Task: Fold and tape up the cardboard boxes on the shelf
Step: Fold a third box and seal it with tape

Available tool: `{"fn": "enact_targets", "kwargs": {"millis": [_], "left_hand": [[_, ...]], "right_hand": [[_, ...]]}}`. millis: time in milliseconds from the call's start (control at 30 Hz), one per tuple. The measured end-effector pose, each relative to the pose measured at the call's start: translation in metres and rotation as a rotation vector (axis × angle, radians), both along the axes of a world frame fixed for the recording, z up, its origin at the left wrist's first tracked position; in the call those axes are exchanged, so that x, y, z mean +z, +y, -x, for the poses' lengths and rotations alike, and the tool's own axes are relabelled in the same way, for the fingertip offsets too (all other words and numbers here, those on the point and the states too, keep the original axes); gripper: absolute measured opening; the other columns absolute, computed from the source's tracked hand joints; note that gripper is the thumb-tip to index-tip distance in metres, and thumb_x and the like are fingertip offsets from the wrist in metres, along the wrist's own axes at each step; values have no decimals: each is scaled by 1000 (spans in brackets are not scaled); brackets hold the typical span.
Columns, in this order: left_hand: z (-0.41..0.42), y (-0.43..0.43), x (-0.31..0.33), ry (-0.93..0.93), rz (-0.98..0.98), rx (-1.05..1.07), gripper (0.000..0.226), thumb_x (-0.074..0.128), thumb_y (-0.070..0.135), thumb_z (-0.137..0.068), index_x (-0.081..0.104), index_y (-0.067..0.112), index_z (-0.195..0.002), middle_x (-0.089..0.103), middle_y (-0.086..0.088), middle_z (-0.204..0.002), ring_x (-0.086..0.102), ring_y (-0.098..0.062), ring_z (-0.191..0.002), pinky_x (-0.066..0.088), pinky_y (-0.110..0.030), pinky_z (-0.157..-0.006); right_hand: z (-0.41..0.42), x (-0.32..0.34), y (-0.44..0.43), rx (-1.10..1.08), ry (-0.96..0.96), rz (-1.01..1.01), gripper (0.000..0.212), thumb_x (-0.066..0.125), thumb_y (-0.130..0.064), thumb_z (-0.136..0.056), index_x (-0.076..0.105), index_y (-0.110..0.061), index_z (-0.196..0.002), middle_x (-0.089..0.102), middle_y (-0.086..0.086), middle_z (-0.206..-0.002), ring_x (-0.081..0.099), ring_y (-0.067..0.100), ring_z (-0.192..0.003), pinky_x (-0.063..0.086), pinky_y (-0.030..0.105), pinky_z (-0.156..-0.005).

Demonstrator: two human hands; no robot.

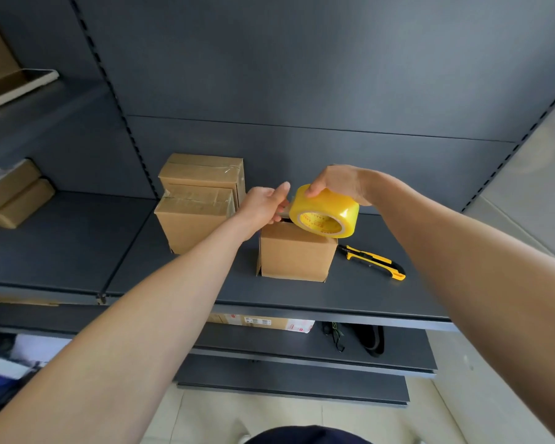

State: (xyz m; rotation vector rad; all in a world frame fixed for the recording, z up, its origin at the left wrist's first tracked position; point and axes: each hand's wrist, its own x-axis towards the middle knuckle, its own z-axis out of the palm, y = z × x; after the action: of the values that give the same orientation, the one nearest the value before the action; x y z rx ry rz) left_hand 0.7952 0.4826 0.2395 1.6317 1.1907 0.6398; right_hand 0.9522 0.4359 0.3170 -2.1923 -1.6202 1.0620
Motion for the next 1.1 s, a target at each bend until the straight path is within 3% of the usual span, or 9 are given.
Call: {"fn": "enact_targets", "kwargs": {"millis": [100,267,433,667,833,1000,1100], "left_hand": [[0,-1,4,-1,128,-46,28,53,32,-96,61,13,-78,62,-1,-73,56,-12,-59,47,-18,-50],[-2,-4,4,-25,238,-11,11,58,10,-91,63,8,-81,62,-7,-75,57,-13,-59,48,-17,-46],[-1,-1,6,-155,344,-11,16,62,15,-91,61,4,-81,60,-8,-72,57,-15,-62,50,-20,-50],[-12,-1,3,-121,355,-37,24,45,15,-100,53,7,-80,47,-5,-68,41,-12,-58,42,-20,-53],[-12,7,7,-101,326,-52,27,40,15,-102,48,9,-77,42,-4,-66,35,-12,-56,35,-22,-52],[-2,18,20,-355,383,-28,28,36,9,-102,44,10,-76,40,-3,-68,37,-10,-57,34,-19,-50],[10,32,31,-334,316,7,28,38,6,-101,44,9,-74,43,-6,-68,42,-14,-58,39,-19,-47]], "right_hand": [[-1,0,1,-6,17,3,26,62,-31,-85,58,-13,-104,58,12,-105,56,31,-92,43,36,-78],[-2,-1,1,-11,30,23,26,63,-31,-85,57,-14,-104,58,9,-100,56,29,-89,44,36,-78],[-4,0,0,0,42,35,24,63,-31,-85,56,-15,-102,58,8,-98,57,28,-88,45,37,-79],[0,1,3,14,20,37,28,61,-34,-86,58,-15,-106,60,11,-105,58,29,-92,46,38,-83],[2,3,7,27,-17,23,26,60,-34,-88,56,-15,-105,58,11,-106,57,29,-92,44,36,-78],[7,3,12,58,-102,6,23,58,-35,-89,56,-16,-102,56,9,-102,55,25,-83,41,30,-67],[12,5,16,68,-137,-1,22,56,-36,-90,56,-18,-102,56,7,-101,53,23,-80,38,29,-64]]}}
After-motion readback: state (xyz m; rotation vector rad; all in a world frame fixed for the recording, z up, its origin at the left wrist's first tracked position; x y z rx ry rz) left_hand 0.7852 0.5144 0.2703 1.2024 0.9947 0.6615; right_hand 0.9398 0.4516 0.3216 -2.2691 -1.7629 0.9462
